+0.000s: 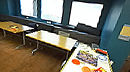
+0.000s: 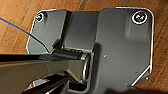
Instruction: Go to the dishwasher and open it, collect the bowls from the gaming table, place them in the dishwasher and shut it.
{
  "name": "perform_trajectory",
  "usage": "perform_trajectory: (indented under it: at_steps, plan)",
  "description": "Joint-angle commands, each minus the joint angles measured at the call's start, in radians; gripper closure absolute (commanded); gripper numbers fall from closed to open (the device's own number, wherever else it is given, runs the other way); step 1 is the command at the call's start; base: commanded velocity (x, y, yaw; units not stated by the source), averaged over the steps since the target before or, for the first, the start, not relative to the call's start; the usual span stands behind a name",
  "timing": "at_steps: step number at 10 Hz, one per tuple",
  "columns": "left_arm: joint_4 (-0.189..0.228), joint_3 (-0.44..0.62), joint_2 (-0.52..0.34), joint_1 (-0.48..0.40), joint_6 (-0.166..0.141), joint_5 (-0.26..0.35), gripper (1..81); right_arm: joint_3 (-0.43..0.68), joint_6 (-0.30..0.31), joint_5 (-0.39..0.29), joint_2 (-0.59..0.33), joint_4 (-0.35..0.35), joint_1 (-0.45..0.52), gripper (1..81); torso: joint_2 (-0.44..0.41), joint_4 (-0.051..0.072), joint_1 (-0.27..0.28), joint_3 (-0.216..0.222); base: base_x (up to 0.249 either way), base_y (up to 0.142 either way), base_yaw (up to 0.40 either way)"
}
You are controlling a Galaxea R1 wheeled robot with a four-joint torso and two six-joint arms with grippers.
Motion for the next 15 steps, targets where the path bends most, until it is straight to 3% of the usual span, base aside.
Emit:
perform_trajectory:
  at_steps: [1, 10, 15]
  plan:
    - [-0.004, -0.003, 0.002, -0.046, 0.006, 0.049, 1.0, 0.001, -0.003, -0.056, -0.001, -0.004, 0.045, 1.0, 0.0, 0.0, 0.0, 0.0, 0.0, 0.0, 0.0]
    - [0.003, -0.003, 0.001, -0.046, 0.003, 0.052, 1.0, 0.0, -0.003, -0.053, -0.001, -0.004, 0.04, 1.0, 0.0, 0.0, 0.0, 0.0, 0.0, 0.0, 0.0]
    - [-0.002, -0.003, -0.001, -0.046, 0.003, 0.053, 1.0, 0.0, -0.003, -0.053, -0.003, -0.004, 0.039, 1.0, 0.0, 0.0, 0.0, 0.0, 0.0, 0.0, -0.162]
